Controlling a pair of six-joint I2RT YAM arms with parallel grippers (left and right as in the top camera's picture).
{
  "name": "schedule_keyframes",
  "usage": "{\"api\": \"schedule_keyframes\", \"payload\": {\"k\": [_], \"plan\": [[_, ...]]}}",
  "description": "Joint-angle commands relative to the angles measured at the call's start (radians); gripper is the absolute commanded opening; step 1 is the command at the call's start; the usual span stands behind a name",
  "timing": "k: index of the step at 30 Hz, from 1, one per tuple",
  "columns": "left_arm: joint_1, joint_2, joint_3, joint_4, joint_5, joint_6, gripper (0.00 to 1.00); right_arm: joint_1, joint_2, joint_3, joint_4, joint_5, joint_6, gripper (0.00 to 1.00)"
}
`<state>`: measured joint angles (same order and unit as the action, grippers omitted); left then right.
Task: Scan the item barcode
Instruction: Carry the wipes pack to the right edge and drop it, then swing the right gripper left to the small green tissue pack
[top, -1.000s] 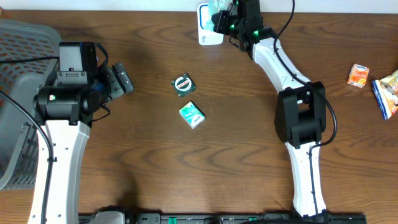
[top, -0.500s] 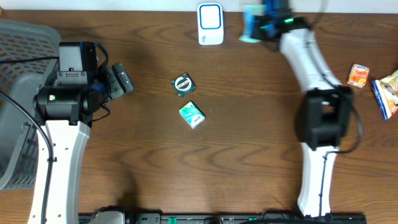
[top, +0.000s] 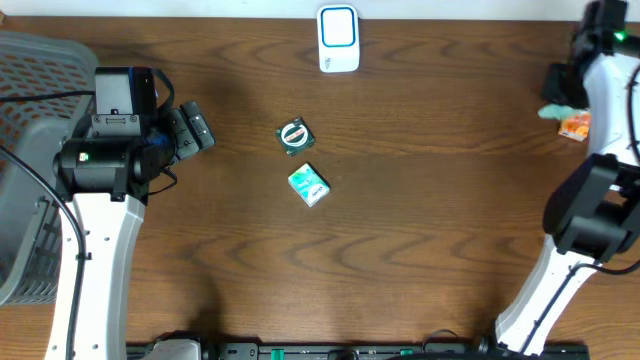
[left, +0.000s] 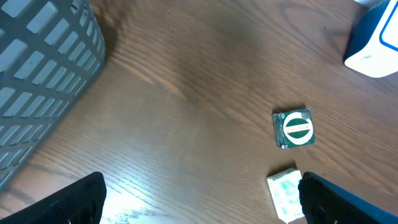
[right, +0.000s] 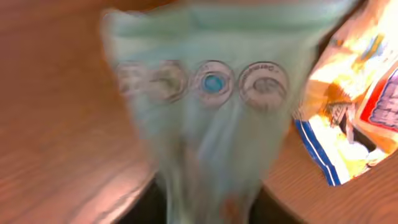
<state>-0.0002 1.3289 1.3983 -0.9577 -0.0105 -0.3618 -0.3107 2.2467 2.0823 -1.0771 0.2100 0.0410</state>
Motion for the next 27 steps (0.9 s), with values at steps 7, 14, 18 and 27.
{"api": "schedule_keyframes", "payload": {"k": [7,14,18,27], "plan": [[0.005,0.001,0.000,0.001,-0.017,0.006,0.98,-0.011,0.000,-0.009,-0.043,-0.203,-0.020,0.98],[0.005,0.001,0.000,0.000,-0.017,0.006,0.98,0.037,-0.008,-0.011,-0.119,-0.738,-0.021,0.99],[0.005,0.001,0.000,0.000,-0.017,0.006,0.98,0.092,-0.008,-0.012,-0.150,-0.857,-0.020,0.99],[0.005,0.001,0.000,0.000,-0.016,0.006,0.98,0.334,-0.008,-0.066,-0.146,-0.811,-0.050,0.99]]}}
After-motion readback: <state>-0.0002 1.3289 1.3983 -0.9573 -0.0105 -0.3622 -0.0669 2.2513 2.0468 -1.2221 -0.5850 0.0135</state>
